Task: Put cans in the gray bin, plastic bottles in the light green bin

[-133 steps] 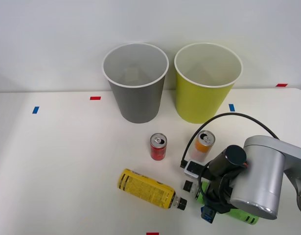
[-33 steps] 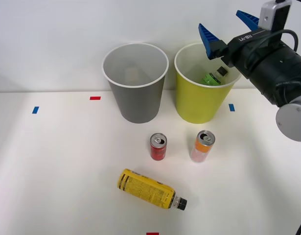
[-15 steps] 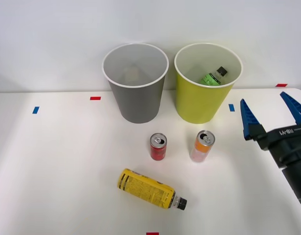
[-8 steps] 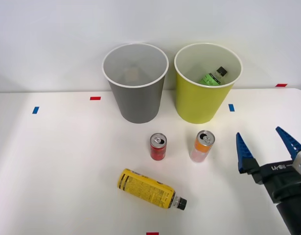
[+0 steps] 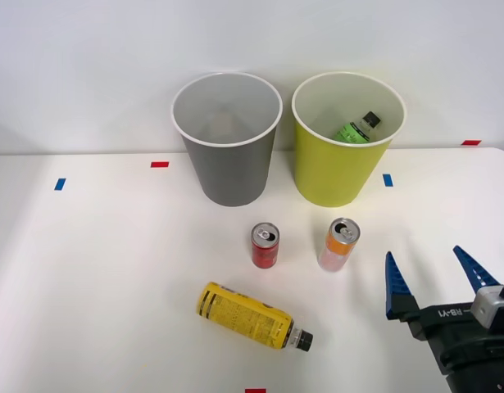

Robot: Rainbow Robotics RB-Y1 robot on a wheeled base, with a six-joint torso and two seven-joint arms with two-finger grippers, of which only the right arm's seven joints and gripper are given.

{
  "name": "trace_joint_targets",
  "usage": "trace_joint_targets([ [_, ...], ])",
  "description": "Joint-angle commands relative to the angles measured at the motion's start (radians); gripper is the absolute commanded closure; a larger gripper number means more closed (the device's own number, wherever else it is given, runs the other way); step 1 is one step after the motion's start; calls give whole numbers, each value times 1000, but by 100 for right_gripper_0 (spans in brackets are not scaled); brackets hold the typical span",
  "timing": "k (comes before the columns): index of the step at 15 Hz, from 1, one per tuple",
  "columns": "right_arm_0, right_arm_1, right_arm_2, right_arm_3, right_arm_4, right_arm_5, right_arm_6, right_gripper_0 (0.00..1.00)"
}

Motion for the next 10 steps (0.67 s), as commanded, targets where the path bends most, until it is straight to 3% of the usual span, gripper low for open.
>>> trace_joint_targets([
  [1,23,36,5,0,28,20,12,0],
  [6,20,82,7,62,88,25,23,0],
  [8,19,145,7,118,222,-47,-12,0],
  [10,20,185,3,166,353,-98,-152,0],
])
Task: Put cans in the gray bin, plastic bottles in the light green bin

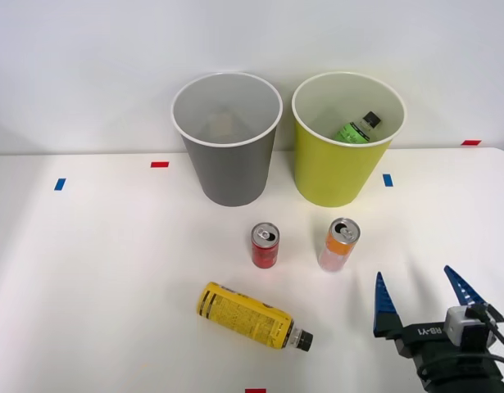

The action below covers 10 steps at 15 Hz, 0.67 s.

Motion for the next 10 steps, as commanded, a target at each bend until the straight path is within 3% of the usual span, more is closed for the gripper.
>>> trace_joint_targets([
  [1,2,64,-1,89,192,-103,-203,0],
  [5,2,33,14,234,281,-316,-379,0],
  [10,65,-13,48,250,282,-413,-286,0],
])
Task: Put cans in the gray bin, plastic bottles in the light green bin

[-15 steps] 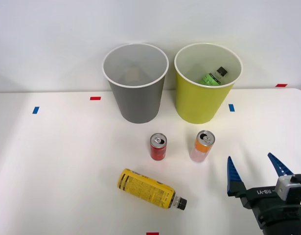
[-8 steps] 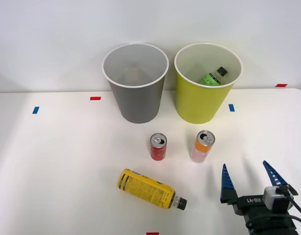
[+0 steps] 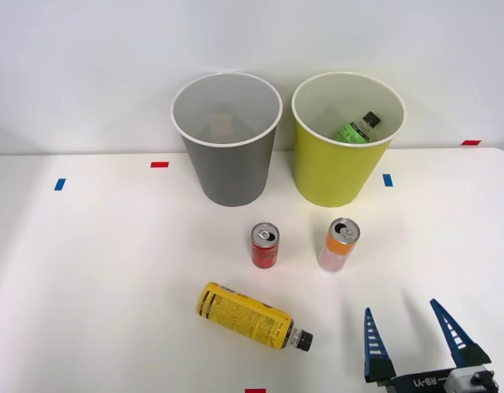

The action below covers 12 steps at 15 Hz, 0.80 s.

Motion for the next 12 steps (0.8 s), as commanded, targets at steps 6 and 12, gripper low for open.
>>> trace_joint_targets([
  [6,83,-35,23,1,-41,-34,199,0],
  [12,158,-78,37,-1,-75,-78,200,0],
])
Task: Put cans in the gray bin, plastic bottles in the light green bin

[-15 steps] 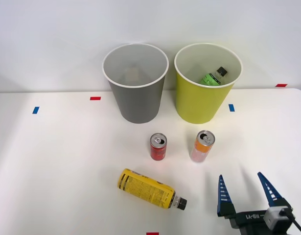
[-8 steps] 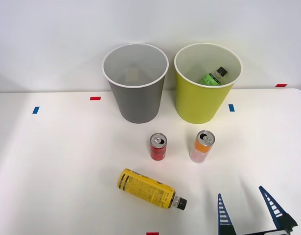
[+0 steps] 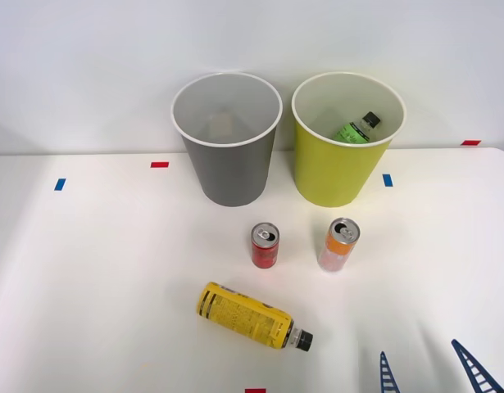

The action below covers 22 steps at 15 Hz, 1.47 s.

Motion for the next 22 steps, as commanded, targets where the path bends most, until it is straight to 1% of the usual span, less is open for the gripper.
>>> trace_joint_targets([
  [1,28,-5,21,0,-8,-23,0,0],
  [4,26,-10,47,-2,-10,-30,-4,0],
  [22,29,-10,40,0,-5,-33,5,0],
])
